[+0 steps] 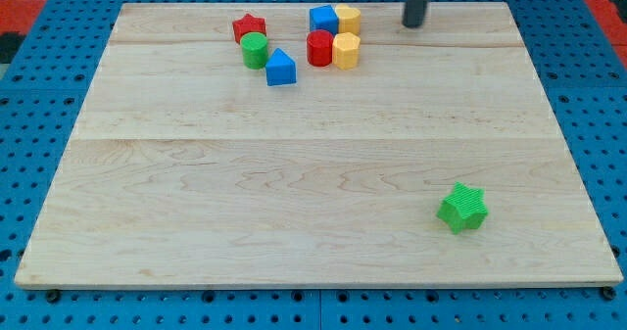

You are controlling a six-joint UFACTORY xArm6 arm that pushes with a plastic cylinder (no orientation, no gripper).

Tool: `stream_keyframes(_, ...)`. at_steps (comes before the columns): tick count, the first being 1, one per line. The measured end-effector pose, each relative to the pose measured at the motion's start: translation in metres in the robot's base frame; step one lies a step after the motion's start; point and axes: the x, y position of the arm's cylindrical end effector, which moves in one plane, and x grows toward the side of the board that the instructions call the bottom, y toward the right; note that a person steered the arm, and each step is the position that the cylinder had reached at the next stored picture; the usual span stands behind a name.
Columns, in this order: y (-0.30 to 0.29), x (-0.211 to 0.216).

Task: Push the yellow hexagon above green star with the help of a blue cube

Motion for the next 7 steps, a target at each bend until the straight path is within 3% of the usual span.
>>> stream_keyframes(1, -0.057, -0.013)
stream_keyframes(2, -0.125, 0.002)
stream_keyframes(6, -0.086, 0.127)
stream_keyframes(7, -0.054, 0.139)
